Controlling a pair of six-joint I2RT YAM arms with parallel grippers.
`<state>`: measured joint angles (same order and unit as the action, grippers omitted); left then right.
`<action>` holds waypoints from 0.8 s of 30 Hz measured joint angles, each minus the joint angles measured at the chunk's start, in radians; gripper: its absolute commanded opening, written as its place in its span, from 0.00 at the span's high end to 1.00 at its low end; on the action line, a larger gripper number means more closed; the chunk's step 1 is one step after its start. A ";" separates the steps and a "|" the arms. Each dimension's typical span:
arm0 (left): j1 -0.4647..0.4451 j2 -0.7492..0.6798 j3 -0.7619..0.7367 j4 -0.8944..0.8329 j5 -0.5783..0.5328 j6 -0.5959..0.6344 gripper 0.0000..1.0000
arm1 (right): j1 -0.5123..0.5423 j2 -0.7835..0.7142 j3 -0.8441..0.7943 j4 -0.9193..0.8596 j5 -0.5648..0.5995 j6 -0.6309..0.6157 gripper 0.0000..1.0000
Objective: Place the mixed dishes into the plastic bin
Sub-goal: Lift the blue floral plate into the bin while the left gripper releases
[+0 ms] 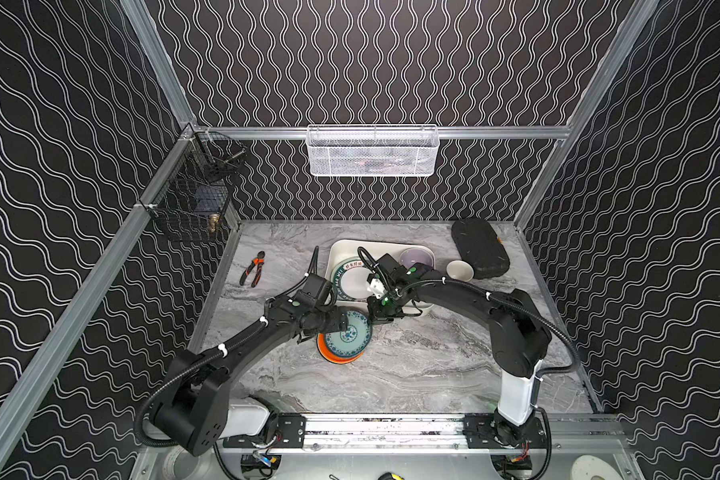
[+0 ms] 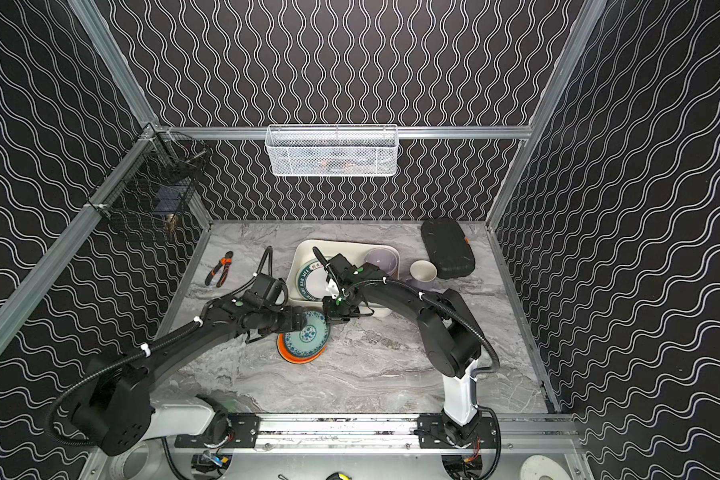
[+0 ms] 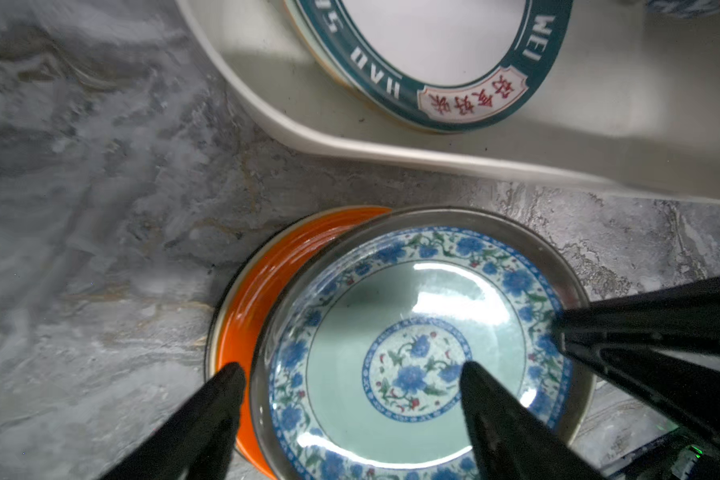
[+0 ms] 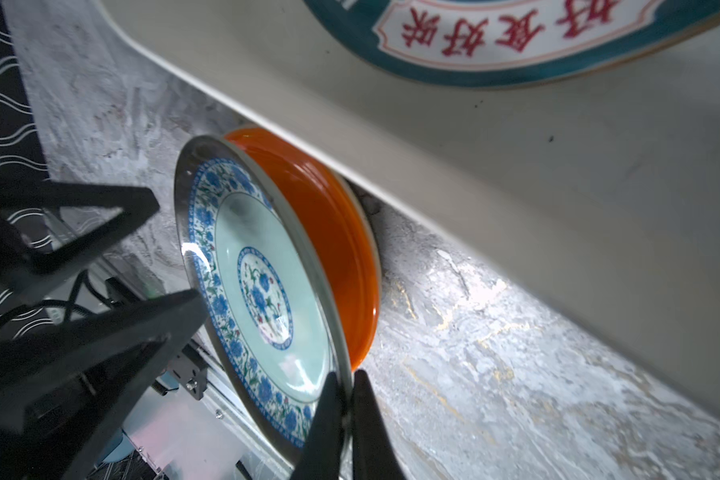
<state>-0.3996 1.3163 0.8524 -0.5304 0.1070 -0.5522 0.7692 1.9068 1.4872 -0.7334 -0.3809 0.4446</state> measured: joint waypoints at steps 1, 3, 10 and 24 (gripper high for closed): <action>0.008 -0.008 0.011 -0.011 -0.004 0.004 0.02 | 0.000 -0.010 0.005 -0.006 0.001 0.000 1.00; 0.035 -0.027 0.032 -0.034 -0.006 0.012 0.02 | 0.000 -0.037 0.032 -0.028 0.001 0.000 1.00; 0.179 -0.124 0.116 -0.103 -0.055 0.060 0.02 | -0.035 -0.057 0.132 -0.056 0.011 0.000 1.00; 0.235 -0.158 0.065 -0.135 -0.064 0.079 0.02 | -0.256 0.193 0.380 -0.079 0.023 -0.046 1.00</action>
<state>-0.1650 1.1580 0.9173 -0.6651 0.0429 -0.4732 0.5133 2.0995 1.8671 -0.8120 -0.3580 0.3988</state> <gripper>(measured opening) 0.984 0.074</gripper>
